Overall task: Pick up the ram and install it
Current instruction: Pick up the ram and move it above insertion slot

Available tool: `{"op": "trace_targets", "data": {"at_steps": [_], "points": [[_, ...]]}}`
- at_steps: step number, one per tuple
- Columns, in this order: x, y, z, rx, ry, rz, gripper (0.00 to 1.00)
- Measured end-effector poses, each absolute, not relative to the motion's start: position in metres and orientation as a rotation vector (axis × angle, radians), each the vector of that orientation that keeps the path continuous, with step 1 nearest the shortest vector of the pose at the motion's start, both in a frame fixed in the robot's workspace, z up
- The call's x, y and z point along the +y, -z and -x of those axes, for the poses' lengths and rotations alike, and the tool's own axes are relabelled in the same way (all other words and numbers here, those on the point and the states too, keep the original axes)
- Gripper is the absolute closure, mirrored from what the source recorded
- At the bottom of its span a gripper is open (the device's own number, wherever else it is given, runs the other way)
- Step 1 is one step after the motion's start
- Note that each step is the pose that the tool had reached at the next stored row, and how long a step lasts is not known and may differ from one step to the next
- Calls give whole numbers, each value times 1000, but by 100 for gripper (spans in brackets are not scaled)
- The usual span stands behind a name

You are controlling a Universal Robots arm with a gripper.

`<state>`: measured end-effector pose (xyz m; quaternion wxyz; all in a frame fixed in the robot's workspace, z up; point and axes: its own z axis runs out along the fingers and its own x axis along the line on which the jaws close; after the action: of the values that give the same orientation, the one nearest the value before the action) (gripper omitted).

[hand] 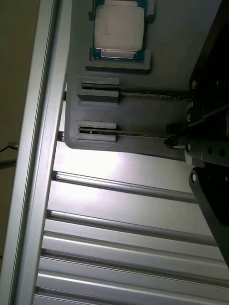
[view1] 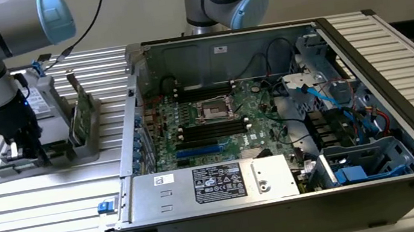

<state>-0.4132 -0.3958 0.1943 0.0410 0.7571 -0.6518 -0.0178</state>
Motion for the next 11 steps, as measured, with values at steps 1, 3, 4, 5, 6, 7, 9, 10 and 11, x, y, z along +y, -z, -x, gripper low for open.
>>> {"op": "trace_targets", "data": {"at_steps": [1,3,4,5,6,7,9,10,11], "points": [[-396,-194,413,-1996,55,-2318,86],[-396,-194,413,-1996,55,-2318,86],[-396,-194,413,-1996,55,-2318,86],[-396,-194,413,-1996,55,-2318,86],[-396,-194,413,-1996,55,-2318,86],[-396,-194,413,-1996,56,-2318,86],[-396,-194,413,-1995,56,-2318,86],[-396,-194,413,-1995,56,-2318,86],[-396,-194,413,-1995,56,-2318,86]]}}
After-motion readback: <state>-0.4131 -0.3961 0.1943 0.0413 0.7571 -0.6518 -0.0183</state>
